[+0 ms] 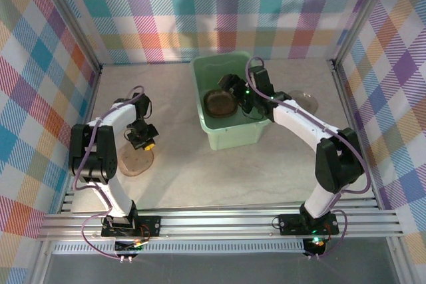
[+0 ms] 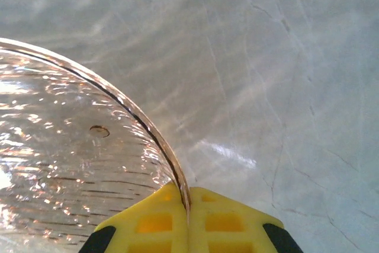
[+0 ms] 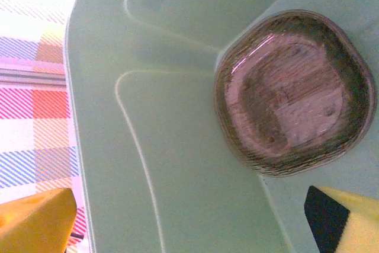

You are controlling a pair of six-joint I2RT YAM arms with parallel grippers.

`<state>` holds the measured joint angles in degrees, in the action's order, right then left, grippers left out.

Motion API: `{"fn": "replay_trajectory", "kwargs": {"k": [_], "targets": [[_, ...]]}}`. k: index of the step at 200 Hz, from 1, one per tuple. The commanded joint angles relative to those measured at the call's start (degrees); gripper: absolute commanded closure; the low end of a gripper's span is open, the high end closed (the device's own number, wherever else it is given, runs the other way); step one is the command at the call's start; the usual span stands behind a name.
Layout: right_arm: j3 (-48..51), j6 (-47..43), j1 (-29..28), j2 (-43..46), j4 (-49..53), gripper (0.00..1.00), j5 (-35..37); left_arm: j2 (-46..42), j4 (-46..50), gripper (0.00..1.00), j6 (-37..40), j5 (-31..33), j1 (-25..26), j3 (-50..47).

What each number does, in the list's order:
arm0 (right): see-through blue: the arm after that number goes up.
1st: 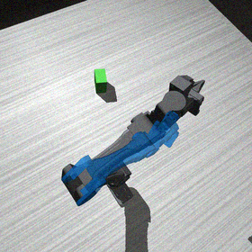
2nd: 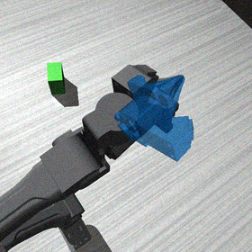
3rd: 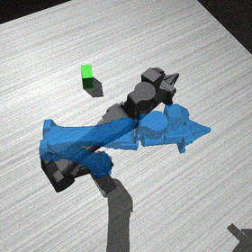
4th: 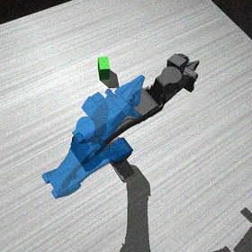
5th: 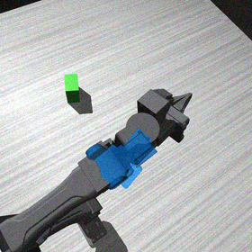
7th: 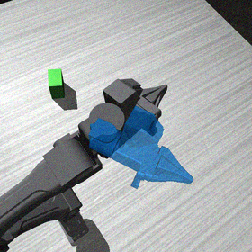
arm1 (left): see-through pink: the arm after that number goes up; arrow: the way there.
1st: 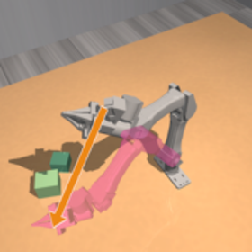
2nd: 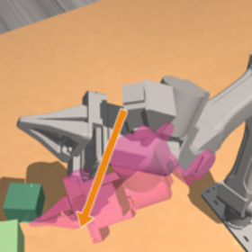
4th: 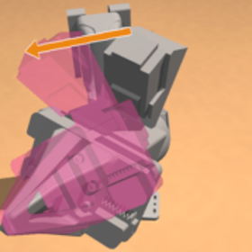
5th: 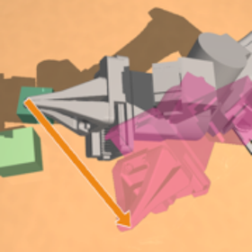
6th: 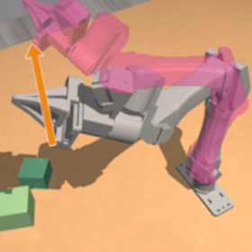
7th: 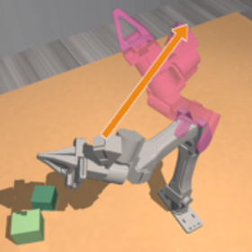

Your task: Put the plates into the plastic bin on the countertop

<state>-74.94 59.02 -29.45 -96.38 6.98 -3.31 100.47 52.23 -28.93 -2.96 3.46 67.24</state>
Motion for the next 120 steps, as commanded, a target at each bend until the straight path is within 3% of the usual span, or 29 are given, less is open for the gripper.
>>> {"fn": "replay_trajectory", "kwargs": {"k": [1,68,120], "targets": [[0.0,-2.9,-1.0,2.8,-6.1,0.01,0.7,-4.4,0.1,1.00,-0.9,-1.6,-0.6,3.3],[-8.8,-20.8,-1.0,1.7,-4.7,0.02,-6.7,-15.0,-3.8,1.00,-8.9,-2.8,-0.5,12.7],[-8.1,-36.5,-3.2,3.0,-11.6,0.14,-17.1,-19.8,-11.7,1.00,-19.7,-2.6,-0.1,17.4]]}}
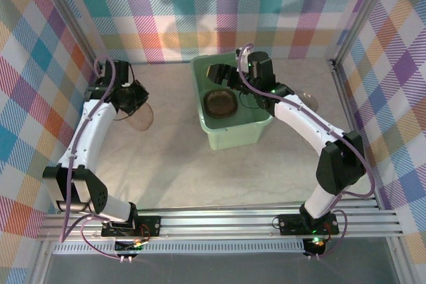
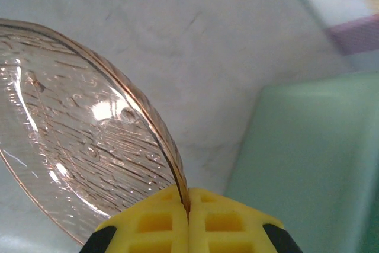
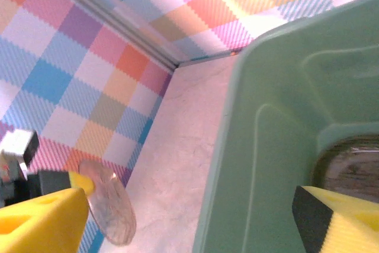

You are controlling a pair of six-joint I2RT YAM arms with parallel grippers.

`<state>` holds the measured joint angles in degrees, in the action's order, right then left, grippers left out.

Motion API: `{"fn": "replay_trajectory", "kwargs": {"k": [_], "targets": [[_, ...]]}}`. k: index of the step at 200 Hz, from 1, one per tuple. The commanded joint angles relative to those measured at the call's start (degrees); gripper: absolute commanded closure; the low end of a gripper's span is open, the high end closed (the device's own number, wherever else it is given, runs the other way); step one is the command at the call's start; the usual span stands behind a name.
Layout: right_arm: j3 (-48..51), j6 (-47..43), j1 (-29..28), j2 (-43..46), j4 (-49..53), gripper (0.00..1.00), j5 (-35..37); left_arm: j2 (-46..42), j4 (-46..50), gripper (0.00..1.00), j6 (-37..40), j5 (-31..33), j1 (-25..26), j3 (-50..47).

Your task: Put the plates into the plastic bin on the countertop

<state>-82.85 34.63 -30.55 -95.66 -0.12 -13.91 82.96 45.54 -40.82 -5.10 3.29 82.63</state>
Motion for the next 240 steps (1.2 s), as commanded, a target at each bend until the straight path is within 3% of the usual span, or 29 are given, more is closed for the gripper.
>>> {"fn": "replay_trajectory", "kwargs": {"k": [1,37,58,86,113,165,191,240], "targets": [[-0.2,-12.8,-2.3,2.3,-4.5,0.14,-6.5,-2.3,-5.2,1.00,-8.0,-0.4,0.1,2.1],[0.1,-27.8,-8.2,2.9,-4.9,0.26,-5.1,-4.1,-9.4,1.00,-18.4,2.1,1.7,4.3],[2.0,-31.1,-11.0,2.8,-9.8,0.28,-5.2,-5.3,-12.8,1.00,-23.7,2.7,3.1,3.9],[5.0,-39.4,-15.2,1.8,-16.9,0.30,-0.4,-7.2,-15.5,1.00,-28.5,3.6,4.5,3.7],[6.4,-44.9,-15.4,0.3,-21.5,0.32,-0.6,-7.9,-16.4,1.00,-31.1,3.5,6.1,3.9],[7.7,-47.5,-16.5,-2.8,-30.3,0.34,3.2,-7.6,-20.4,1.00,-33.0,1.5,9.8,5.0],[7.2,-48.0,-17.0,-4.3,-32.9,0.41,9.5,-7.4,-19.9,1.00,-32.6,2.7,10.8,5.8],[8.6,-44.2,-18.6,-4.9,-35.1,0.43,17.5,-7.8,-21.2,1.00,-33.3,4.4,12.3,4.7]]}}
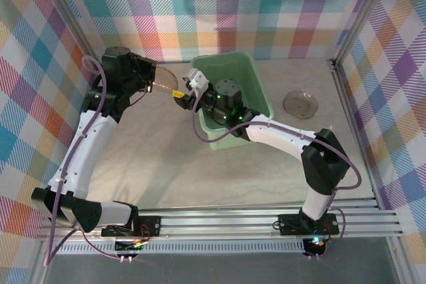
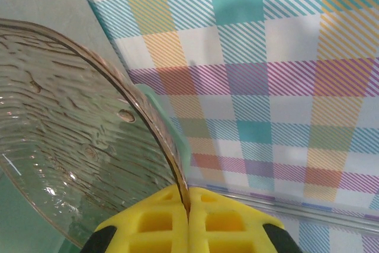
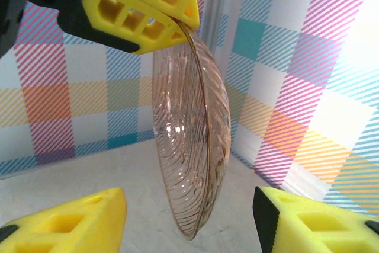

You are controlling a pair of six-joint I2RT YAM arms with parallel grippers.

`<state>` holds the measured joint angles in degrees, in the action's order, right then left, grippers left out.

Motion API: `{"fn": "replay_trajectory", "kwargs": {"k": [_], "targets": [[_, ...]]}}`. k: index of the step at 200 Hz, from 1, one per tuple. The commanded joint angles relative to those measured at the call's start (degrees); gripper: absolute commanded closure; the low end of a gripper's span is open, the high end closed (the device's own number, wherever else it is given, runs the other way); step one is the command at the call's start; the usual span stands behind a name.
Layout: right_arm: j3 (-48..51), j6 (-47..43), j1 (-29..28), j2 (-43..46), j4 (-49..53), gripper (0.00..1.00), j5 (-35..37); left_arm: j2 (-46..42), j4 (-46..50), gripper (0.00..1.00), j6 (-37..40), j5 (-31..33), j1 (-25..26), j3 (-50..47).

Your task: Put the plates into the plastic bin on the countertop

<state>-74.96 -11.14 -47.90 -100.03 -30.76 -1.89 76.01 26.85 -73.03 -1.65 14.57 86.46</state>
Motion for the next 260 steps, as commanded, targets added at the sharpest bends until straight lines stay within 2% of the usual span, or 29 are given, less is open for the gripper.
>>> {"fn": "replay_trajectory", "kwargs": {"k": [1,21,41,95,137,260], "targets": [[0.8,1.6,-1.3,-0.5,-4.5,0.43,5.6,-0.8,-2.5,1.00,-1.1,1.0,1.1,0.8],[1.2,2.5,-2.1,-0.8,-5.0,0.45,8.9,-0.9,-4.0,1.00,-1.2,0.9,1.5,0.2],[-0.3,4.4,-3.1,-1.5,-4.2,0.48,16.8,-1.0,-4.9,1.00,-1.5,1.5,1.9,-0.3],[-0.7,13.1,-3.5,-2.3,-5.0,0.58,21.8,-1.1,-6.4,1.00,-1.4,3.0,3.0,-0.8],[-0.4,13.9,-3.7,-3.3,-9.7,0.66,21.6,-0.5,-6.4,1.00,-2.0,3.3,3.5,-0.7],[-4.1,11.4,-4.1,-6.7,-11.5,0.81,20.7,0.5,-6.1,1.00,-3.7,3.8,3.7,-1.2]]}}
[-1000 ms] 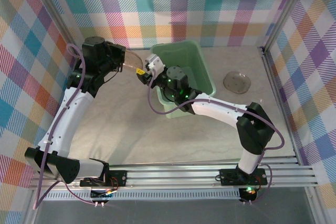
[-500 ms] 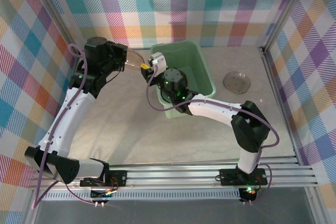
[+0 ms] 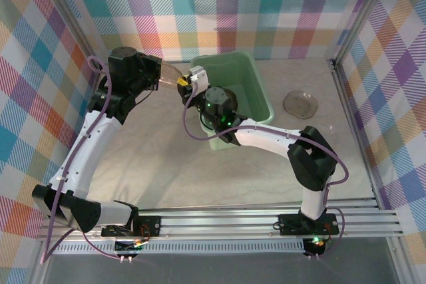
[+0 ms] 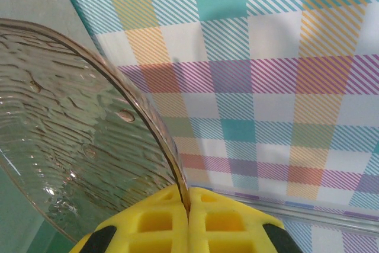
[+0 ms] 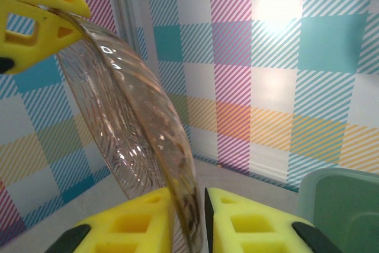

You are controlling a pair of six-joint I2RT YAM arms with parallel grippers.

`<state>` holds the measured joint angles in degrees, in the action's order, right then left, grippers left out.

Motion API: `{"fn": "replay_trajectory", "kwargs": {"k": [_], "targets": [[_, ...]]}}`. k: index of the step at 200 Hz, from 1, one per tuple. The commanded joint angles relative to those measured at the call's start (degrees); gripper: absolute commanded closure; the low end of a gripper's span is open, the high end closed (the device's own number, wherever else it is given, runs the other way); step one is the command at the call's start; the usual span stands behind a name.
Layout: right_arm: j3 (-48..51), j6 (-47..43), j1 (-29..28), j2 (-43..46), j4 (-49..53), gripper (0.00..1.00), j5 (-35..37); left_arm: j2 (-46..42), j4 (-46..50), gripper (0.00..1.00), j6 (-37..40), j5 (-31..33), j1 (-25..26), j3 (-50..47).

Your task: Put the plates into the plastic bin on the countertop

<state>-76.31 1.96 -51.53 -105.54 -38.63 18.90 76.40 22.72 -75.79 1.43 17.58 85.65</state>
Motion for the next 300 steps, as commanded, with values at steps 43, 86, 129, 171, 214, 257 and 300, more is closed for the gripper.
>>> {"fn": "replay_trajectory", "kwargs": {"k": [43,86,129,171,214,257,300], "targets": [[-3.8,-2.9,-0.8,-2.0,-3.2,0.88,-0.1,0.3,-1.9,1.00,0.0,0.9,0.7,0.2],[-4.9,-3.6,-0.9,-1.9,-1.7,1.00,2.0,1.6,-2.6,1.00,0.2,-0.3,0.7,0.5],[-5.2,-1.9,-1.0,-0.9,0.7,1.00,4.2,2.7,-2.1,0.60,6.7,0.2,0.6,3.7],[-10.3,1.8,-0.6,-0.7,10.1,1.00,4.4,2.9,-3.3,0.25,14.2,0.8,0.4,5.8],[-14.3,12.3,1.4,0.0,20.3,1.00,5.9,2.4,-2.2,0.21,22.4,0.5,-2.1,8.6],[-17.1,22.3,4.5,0.7,30.7,1.00,7.2,2.6,-2.5,0.18,25.3,-3.4,-5.4,9.8],[-12.7,32.3,7.6,4.8,33.1,1.00,9.6,3.5,-2.0,0.18,31.0,-7.3,-7.9,11.2]]}}
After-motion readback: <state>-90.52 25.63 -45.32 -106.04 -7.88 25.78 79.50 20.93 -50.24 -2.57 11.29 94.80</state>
